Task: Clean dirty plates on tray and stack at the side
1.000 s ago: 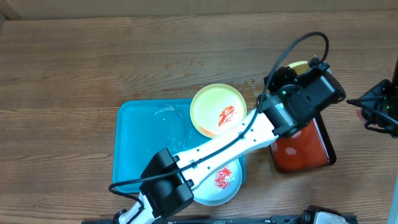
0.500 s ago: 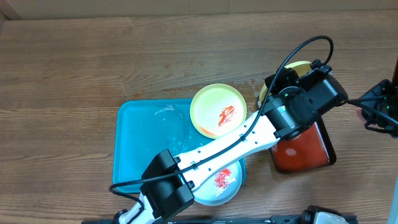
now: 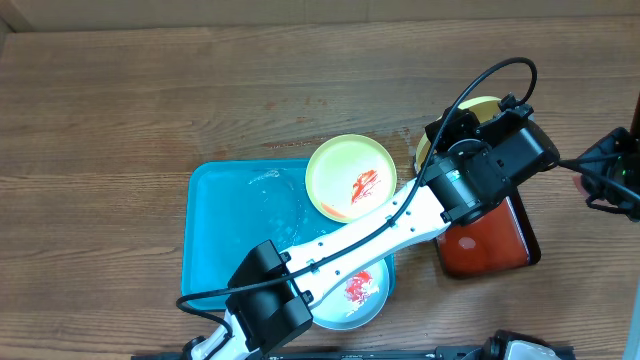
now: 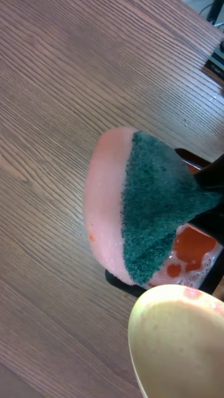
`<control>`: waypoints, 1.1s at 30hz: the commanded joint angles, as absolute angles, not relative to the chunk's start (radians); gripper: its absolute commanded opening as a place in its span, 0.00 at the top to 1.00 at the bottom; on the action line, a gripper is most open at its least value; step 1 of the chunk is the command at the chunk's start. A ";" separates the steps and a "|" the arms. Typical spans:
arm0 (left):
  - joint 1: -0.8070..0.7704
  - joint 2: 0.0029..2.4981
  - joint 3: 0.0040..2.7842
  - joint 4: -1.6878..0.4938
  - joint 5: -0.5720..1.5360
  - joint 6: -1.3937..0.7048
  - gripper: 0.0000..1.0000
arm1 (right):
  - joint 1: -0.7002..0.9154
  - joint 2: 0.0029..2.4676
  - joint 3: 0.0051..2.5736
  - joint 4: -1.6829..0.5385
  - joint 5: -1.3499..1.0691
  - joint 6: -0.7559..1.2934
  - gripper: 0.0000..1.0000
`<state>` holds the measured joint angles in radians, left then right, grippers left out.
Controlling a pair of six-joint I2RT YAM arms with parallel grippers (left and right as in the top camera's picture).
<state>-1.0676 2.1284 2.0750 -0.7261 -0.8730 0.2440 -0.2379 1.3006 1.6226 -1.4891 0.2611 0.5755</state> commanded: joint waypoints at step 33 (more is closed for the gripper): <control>-1.077 2.138 2.106 -0.716 -0.920 0.255 0.96 | -0.242 1.292 1.644 -1.478 0.252 0.569 0.96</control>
